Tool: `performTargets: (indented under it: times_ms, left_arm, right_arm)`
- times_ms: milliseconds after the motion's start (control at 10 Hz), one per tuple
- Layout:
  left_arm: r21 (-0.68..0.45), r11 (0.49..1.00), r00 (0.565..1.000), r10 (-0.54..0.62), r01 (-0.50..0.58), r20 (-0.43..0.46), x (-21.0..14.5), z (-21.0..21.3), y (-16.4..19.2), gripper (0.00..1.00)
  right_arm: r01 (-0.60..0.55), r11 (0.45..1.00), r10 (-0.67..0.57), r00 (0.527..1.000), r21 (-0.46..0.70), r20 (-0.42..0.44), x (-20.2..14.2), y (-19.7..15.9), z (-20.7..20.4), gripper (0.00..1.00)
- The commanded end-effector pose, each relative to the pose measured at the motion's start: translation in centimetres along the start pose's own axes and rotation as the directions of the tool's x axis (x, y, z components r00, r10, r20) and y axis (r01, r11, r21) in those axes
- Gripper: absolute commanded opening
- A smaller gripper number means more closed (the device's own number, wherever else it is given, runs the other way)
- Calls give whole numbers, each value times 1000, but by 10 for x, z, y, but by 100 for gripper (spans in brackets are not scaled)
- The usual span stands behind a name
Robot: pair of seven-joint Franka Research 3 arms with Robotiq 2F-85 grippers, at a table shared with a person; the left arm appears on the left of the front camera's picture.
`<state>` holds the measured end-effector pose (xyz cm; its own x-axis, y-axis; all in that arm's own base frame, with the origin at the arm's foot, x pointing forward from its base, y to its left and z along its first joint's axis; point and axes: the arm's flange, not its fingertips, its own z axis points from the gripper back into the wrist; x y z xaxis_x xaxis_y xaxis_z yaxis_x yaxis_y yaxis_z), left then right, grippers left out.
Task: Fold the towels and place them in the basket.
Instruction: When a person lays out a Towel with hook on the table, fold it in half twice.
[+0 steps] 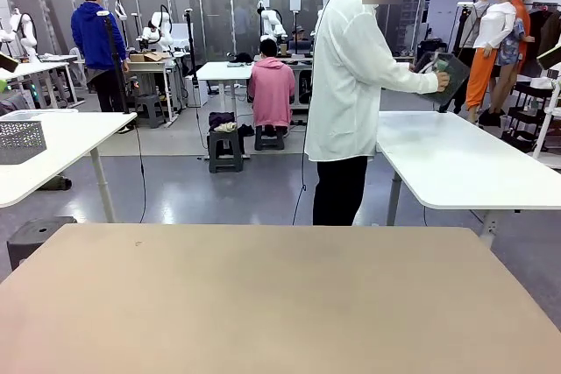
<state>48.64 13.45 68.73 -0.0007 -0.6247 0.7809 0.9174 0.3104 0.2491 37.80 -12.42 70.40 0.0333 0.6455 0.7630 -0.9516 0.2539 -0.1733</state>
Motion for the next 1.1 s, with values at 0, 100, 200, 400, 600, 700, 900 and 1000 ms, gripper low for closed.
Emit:
performTargets:
  times_ms: [0, 100, 200, 400, 600, 700, 900, 1000]
  left_arm:
    - [-13, 1000, 1000, 9, -9, 11, 3, 4, 6, 100]
    - [-17, 1000, 1000, 6, -6, 6, 3, 5, 5, 100]
    - [-28, 1000, 1000, 1, -1, -12, 3, 5, 4, 100]
    - [2, 1000, 1000, 2, -2, -1, -1, 1, 0, 100]
    - [2, 1000, 1000, 2, -2, -1, -1, 1, 0, 100]
    - [2, 1000, 1000, 2, -2, -1, -1, 1, 0, 100]
    - [2, 1000, 1000, 2, -2, -1, -1, 1, 0, 100]
    - [2, 1000, 1000, 2, -2, -1, -1, 1, 0, 100]
  right_arm:
    - [-23, 999, 22, 999, 24, 24, -2, -4, 1, 100]
    - [-21, 999, 20, 999, 28, 32, -1, -4, -2, 100]
    - [-28, 999, 28, 999, 20, 21, 0, -3, -4, 100]
    - [2, 1000, -2, 1000, 20, 10, -1, -2, -4, 100]
    - [2, 1000, -2, 1000, 20, 10, -1, -2, -4, 100]
    - [2, 1000, -2, 1000, 20, 10, -1, -2, -4, 100]
    - [2, 1000, -2, 1000, 20, 10, -1, -2, -4, 100]
    - [2, 1000, -2, 1000, 20, 10, -1, -2, -4, 100]
